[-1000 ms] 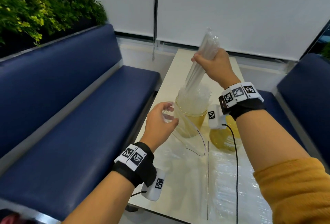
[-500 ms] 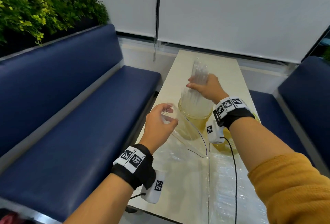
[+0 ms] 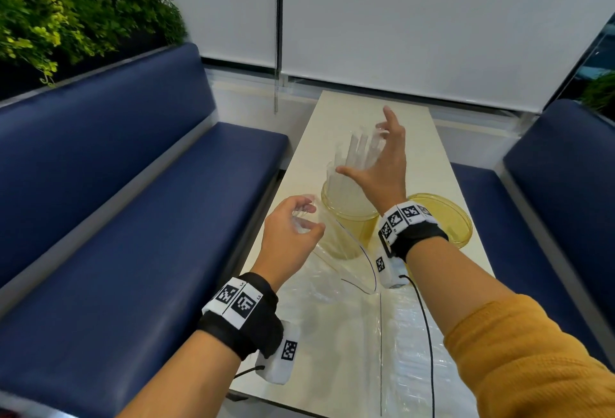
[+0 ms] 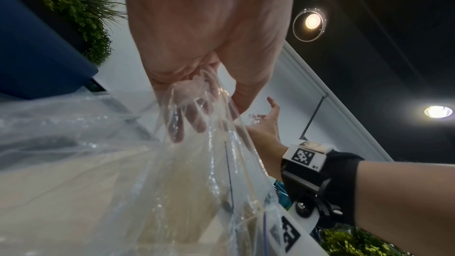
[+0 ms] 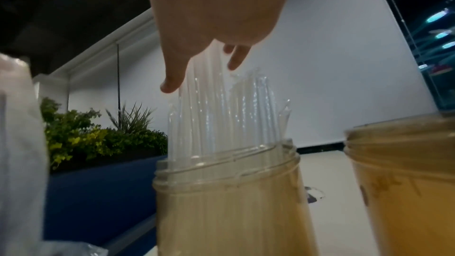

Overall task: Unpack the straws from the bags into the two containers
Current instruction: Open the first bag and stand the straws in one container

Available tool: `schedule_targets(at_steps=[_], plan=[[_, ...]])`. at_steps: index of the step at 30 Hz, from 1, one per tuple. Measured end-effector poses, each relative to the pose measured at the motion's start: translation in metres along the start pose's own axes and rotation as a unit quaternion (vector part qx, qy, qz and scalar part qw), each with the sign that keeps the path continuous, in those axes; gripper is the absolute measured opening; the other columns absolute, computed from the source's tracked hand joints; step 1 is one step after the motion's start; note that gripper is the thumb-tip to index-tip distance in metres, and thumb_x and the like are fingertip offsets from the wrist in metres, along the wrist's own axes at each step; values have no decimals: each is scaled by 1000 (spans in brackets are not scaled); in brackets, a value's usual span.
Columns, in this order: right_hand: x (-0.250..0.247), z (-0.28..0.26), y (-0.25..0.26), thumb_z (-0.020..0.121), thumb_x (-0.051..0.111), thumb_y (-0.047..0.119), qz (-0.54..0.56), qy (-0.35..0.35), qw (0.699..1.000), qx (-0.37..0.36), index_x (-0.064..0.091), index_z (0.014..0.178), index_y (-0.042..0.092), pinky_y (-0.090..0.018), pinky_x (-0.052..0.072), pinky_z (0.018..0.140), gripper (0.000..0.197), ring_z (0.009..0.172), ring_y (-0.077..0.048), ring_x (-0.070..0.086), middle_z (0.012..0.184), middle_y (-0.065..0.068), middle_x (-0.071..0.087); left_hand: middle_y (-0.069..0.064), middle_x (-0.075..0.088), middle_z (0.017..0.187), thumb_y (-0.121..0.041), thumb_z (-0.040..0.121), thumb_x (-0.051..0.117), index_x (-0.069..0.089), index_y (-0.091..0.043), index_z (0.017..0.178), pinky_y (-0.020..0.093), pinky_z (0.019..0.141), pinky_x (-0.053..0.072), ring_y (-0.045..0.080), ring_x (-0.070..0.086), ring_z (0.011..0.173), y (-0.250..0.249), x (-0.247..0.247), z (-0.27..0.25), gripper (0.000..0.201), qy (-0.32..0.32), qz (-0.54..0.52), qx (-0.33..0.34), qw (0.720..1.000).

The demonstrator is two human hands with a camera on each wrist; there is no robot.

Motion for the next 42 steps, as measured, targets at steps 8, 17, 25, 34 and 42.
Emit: schedule_targets(at_steps=[8,17,25,34,42], plan=[[20,-20,-7,91,66,43,-243,90,953,-158,79,101,17,-49,38,113,31,115,-21,66,112,-2,75,-12,66,108,-16,85,77,61,-28,123,21,79,56,2,68,85,-1,0,0,43,5,5,1,1000],[47,-11,0,108,29,33,-269,298,909,-114,52,137,7,-44,35,111,44,131,-32,48,137,-11,54,-12,66,107,-4,87,68,63,-24,122,23,80,55,2,67,87,-3,0,5,42,15,7,1,1000],[60,1,9,108,31,31,-256,290,919,-77,36,150,7,-45,29,118,50,142,-27,37,153,-10,40,-11,65,109,1,89,63,62,-22,126,26,86,57,15,69,96,-7,9,10,44,42,26,16,999],[38,-8,-31,106,23,42,-317,274,905,64,40,147,12,-47,21,120,54,146,-30,28,158,-12,33,-11,63,112,6,87,58,59,-20,129,13,72,53,5,70,92,-11,11,9,49,68,26,20,997],[-20,-17,47,95,49,36,-262,181,948,7,69,81,19,-27,42,61,31,68,-20,59,76,0,66,-7,53,138,11,81,57,47,-21,142,25,84,57,12,63,115,-9,23,5,70,144,28,16,989]])
Point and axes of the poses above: each hand's wrist, its own z-axis towards the middle knuckle, its own x-axis out of the palm, y = z × x, the point moved 6 cm from there along z, towards the middle knuckle
